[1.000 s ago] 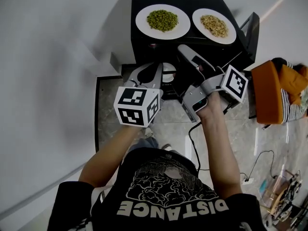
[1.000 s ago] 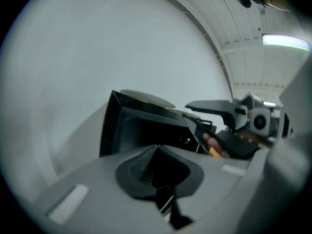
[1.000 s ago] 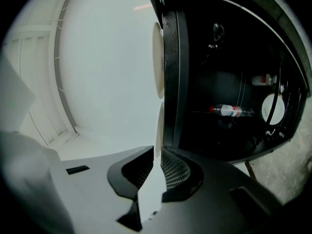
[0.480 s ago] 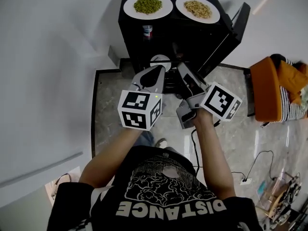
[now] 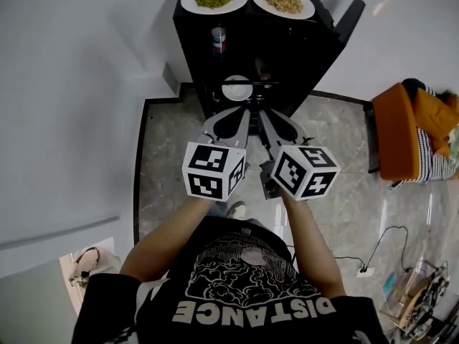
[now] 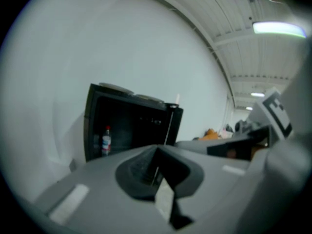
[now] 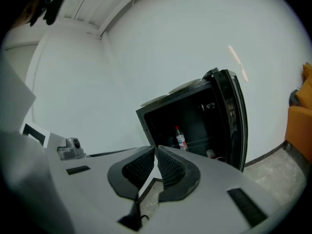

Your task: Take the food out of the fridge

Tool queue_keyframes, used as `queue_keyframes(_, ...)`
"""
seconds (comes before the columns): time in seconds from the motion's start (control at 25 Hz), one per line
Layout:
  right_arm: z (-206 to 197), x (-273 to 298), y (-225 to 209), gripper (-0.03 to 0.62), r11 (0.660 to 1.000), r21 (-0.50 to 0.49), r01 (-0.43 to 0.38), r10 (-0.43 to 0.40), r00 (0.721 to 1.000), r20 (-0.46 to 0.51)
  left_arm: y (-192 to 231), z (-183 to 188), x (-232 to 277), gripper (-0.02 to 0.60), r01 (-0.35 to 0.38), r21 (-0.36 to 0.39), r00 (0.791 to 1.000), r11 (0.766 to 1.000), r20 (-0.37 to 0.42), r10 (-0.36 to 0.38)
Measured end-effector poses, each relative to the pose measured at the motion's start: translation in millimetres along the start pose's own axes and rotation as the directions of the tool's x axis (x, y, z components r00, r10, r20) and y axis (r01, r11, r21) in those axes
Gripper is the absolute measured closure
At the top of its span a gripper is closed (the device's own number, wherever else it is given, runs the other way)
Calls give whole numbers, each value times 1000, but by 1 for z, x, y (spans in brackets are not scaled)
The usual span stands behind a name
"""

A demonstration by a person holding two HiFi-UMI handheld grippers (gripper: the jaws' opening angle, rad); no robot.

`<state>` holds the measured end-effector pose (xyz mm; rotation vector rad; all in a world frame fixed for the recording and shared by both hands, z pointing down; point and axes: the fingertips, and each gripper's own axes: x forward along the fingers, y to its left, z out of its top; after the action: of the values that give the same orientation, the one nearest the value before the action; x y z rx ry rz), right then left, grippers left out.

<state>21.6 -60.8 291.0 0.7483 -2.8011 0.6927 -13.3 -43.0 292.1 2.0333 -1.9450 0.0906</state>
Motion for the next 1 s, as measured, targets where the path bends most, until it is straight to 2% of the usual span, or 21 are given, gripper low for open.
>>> queue_keyframes(0.2,-9,-17,1,574,997,-67,22,-22,1000,-1,-17,-9,-9,580,9,9,1000,1000,-7,-9)
queue_keyframes(0.72,-12,-29,-2,574,996,-75,39,-39,999,6,-30,-11,-13,580,21,27,1000,999,-13,-21)
queue_keyframes(1.0,-16,-25,-4,574,997,-68,28,-28,1000,-9,-23,-11,-12,580,10,-30,1000,999,17,-10)
